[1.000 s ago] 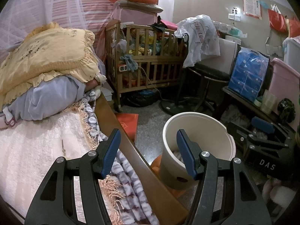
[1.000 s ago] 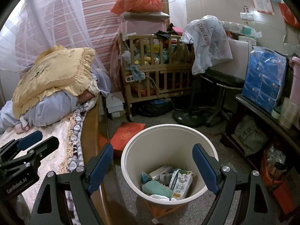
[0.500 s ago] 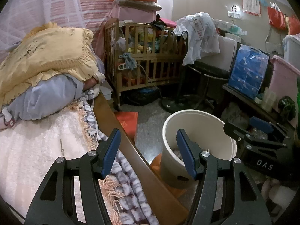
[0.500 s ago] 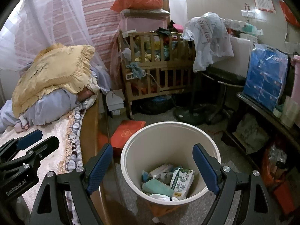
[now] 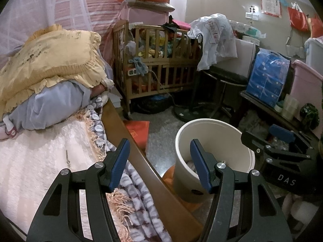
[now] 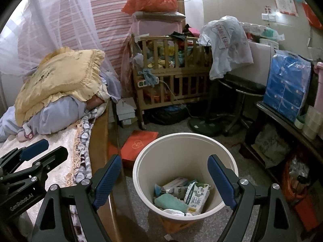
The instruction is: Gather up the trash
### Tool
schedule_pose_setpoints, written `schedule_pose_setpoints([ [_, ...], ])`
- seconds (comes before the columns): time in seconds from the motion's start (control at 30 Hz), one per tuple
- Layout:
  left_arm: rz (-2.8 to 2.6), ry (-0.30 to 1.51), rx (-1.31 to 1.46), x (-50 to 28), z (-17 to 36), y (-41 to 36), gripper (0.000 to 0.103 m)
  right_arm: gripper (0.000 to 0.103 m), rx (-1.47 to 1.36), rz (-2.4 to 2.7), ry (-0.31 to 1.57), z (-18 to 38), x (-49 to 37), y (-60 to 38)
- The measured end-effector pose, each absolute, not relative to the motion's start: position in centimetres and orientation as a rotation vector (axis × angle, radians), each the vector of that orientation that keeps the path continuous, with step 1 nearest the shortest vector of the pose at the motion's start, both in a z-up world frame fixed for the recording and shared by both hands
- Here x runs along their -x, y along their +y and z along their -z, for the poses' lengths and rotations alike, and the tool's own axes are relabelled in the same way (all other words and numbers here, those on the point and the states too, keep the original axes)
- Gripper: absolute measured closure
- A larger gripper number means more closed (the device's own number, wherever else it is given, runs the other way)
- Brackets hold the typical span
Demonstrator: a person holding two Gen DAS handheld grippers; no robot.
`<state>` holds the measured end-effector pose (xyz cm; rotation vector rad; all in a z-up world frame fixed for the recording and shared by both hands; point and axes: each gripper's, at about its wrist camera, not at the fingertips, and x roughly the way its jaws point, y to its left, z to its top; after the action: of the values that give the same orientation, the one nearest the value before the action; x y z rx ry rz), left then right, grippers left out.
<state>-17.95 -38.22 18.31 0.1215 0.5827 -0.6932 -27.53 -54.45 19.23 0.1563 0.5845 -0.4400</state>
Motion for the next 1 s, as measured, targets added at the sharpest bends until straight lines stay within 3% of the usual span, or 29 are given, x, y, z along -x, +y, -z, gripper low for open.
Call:
schedule_pose_setpoints([
  [1.0,0.700,0.586,-0.154,17.8,-18.4,-39.4,0.042,0.016,-0.171,0.441,0.600,-18.4,27.3,-55.0],
])
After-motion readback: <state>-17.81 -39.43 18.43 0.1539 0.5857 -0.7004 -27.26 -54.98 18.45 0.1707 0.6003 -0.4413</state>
